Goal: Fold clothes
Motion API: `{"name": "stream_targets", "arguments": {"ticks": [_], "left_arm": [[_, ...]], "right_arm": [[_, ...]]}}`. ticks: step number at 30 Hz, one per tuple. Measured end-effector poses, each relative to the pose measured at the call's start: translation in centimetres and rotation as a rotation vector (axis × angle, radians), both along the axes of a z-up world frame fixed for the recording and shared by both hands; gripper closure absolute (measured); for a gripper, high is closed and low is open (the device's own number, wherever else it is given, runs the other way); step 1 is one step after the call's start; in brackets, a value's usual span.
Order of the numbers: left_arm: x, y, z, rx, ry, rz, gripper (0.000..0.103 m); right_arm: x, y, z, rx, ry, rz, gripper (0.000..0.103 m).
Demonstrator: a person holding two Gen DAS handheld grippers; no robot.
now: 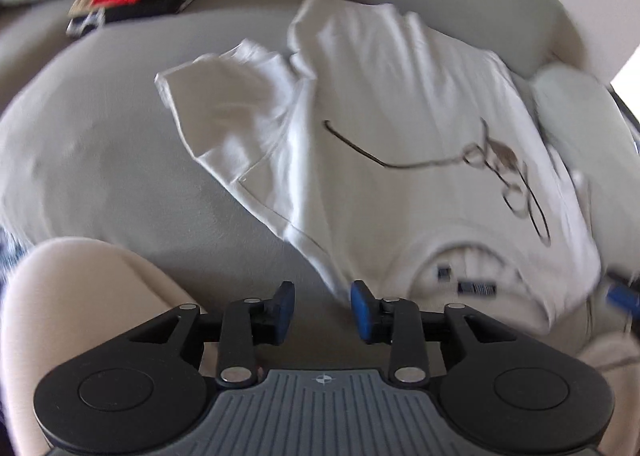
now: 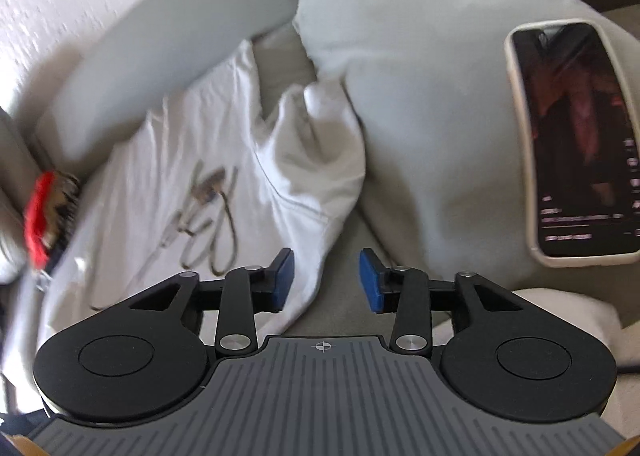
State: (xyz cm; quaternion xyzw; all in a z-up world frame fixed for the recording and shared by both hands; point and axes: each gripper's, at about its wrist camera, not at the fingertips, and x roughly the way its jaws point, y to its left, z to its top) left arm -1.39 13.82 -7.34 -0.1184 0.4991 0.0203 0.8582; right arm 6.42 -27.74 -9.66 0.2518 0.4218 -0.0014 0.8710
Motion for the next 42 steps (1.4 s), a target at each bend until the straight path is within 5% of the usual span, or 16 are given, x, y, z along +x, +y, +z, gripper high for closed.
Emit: {"name": "stream_targets", "arguments": {"ticks": [7,12,15,17,20,24,29,32,34,38,42], "left_arm": [[0.6,-4.6,1.4,-0.032,-0.039,-0.212,0.07],[2.5,-7.6,2.5,-0.356,0.176,-0.388,0.066],[2.3,-8.5,3.5,-0.24,0.074,-0.428,0.056],[3.0,-8.8,2.9,-0.088,-0.055,-0.381,0.054],[5.1,-8.6,0.6,0.034,-0.121,-0.236,0.06],[6.4,-7.4,-1.1,-0.073,-0.117,-0.124,0.059],[7.7,-7.9,-2.9,-0.104,-0.08,-0.138,0.058],[7.4,-8.3,-2.8,-0.068,-0.085,-0.169,0.056],[7.6,-9.0,-3.0,-0.034,-0.087,-0.199,0.055],[7.4,-9.3,-3.2,-0.019,-0.091,-0.208,0.051],[7.4,-9.1,-3.2,-0.028,-0.091,-0.209,0.051]], "right_arm": [[4.0,-3.7,-0.7,0.068,-0.095,-0.107,0.057],[7.2,-6.4,-0.7,0.133,-0.086,-0.216,0.06],[7.6,-6.6,0.4,0.066,-0.142,-0.203,0.054],[9.5,-6.2,-0.7,0.031,-0.082,-0.129,0.051],[11.8,-6.6,-3.3,0.073,-0.011,-0.088,0.054],[13.4,-6.6,-4.0,0.067,-0.057,-0.017,0.053],[15.0,-6.2,-5.4,0.098,-0.087,0.074,0.055],[14.9,-5.8,-6.1,0.097,-0.114,0.084,0.072],[14.4,-5.8,-6.3,0.097,-0.129,0.075,0.094],[13.2,-5.8,-5.7,0.098,-0.175,0.027,0.099],[9.4,-5.0,-3.0,-0.028,-0.315,-0.08,0.101]]}}
